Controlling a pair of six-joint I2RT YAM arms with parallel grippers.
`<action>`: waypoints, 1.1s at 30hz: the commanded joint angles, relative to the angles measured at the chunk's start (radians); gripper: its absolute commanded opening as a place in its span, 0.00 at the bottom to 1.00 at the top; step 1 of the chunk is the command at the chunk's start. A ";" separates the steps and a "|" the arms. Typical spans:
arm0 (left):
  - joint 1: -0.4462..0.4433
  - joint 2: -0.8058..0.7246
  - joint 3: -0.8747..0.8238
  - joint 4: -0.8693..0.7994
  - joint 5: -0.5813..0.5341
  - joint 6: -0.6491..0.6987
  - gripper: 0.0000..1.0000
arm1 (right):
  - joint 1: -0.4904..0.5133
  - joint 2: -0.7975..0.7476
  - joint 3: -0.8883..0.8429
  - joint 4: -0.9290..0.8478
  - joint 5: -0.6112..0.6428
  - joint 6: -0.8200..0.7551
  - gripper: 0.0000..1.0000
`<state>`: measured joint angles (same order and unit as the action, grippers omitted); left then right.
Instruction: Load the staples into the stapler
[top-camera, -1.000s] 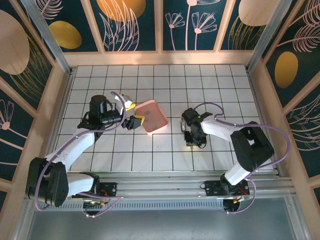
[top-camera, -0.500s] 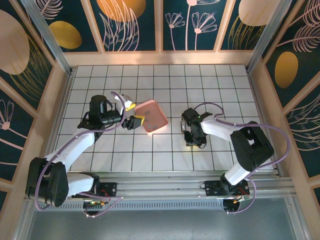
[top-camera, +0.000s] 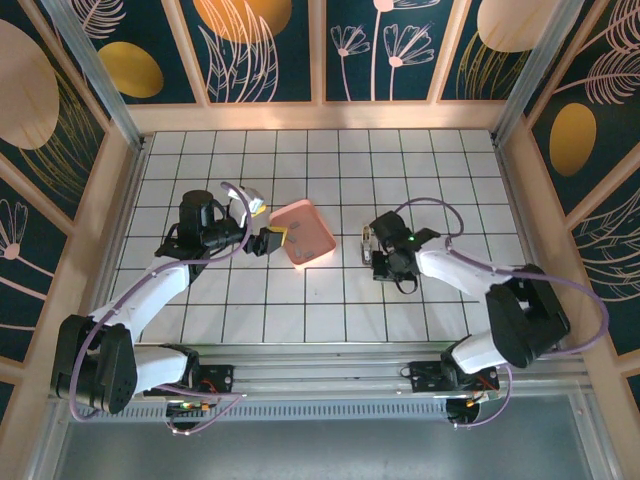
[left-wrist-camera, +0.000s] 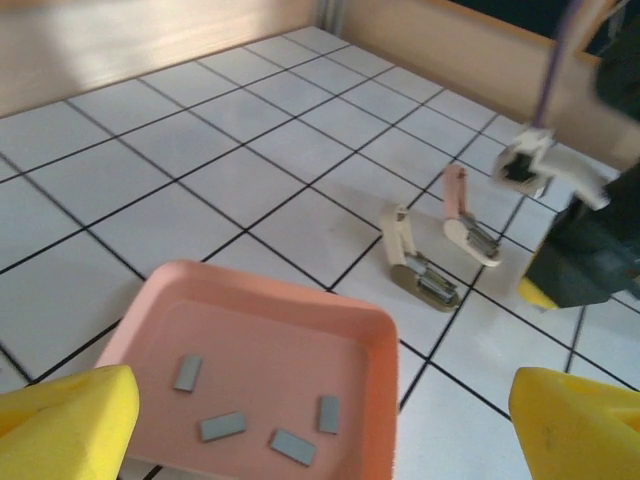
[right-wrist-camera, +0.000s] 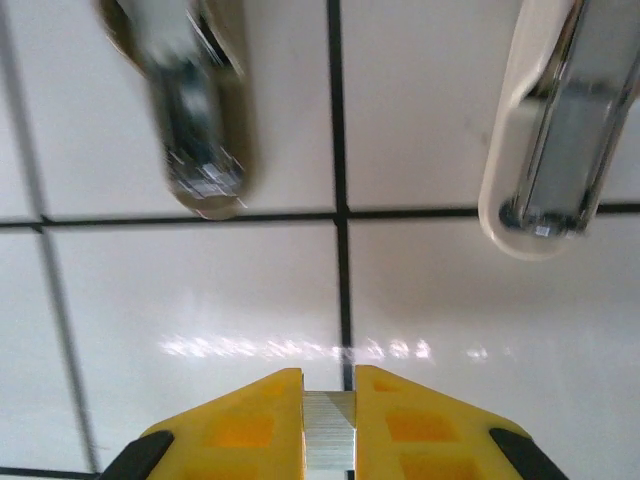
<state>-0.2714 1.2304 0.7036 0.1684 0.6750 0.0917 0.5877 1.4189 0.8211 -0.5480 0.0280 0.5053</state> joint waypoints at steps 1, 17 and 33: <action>-0.005 -0.031 0.001 0.035 -0.088 -0.022 0.95 | -0.004 -0.053 -0.028 0.144 0.046 0.050 0.17; -0.006 -0.054 -0.021 0.066 -0.147 -0.027 0.96 | 0.002 0.111 0.072 0.249 0.124 -0.045 0.17; -0.006 -0.037 -0.019 0.072 -0.142 -0.027 0.96 | 0.011 0.197 0.108 0.283 0.110 -0.089 0.17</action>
<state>-0.2714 1.1851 0.6926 0.2062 0.5365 0.0746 0.5907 1.6032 0.8993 -0.2859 0.1158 0.4412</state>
